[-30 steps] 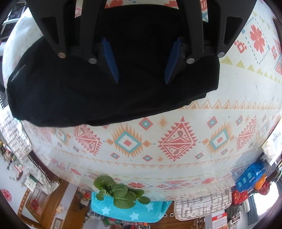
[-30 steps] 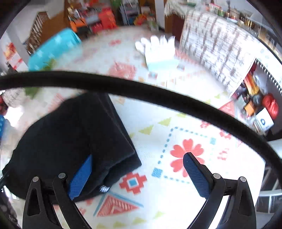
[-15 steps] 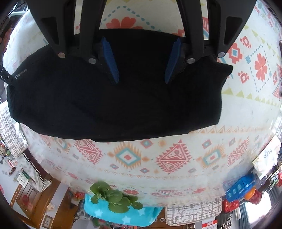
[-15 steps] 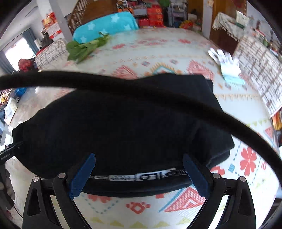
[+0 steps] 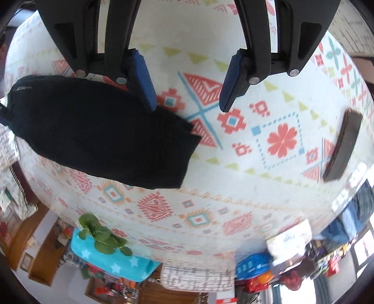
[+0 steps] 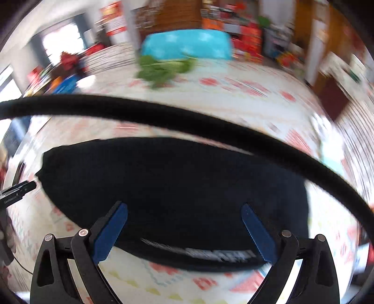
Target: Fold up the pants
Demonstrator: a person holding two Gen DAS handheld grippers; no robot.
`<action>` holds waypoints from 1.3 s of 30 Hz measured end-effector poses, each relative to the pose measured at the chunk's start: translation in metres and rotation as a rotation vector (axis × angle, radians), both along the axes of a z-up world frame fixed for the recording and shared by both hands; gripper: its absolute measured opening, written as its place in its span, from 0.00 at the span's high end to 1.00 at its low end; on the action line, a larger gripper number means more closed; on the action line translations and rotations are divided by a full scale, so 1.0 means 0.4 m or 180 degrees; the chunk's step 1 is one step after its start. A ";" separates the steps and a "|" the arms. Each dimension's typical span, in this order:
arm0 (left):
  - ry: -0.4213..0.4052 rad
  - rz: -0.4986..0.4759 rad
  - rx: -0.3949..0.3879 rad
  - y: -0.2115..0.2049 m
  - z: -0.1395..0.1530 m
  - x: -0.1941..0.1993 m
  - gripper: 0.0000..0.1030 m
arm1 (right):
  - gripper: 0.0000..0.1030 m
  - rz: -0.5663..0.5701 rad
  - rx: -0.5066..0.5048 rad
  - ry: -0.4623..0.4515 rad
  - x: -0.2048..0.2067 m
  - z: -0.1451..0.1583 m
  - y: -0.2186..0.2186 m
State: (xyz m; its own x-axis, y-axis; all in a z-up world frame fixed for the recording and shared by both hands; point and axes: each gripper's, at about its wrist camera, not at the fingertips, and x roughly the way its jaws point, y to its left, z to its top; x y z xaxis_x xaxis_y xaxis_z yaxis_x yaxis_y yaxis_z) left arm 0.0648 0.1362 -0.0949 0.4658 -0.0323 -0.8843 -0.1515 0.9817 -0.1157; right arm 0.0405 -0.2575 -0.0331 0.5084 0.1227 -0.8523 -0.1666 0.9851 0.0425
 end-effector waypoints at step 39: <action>-0.0027 -0.0049 -0.1380 0.166 -0.089 0.058 0.46 | 0.66 0.2676 -0.0364 0.1113 0.322 -0.243 0.923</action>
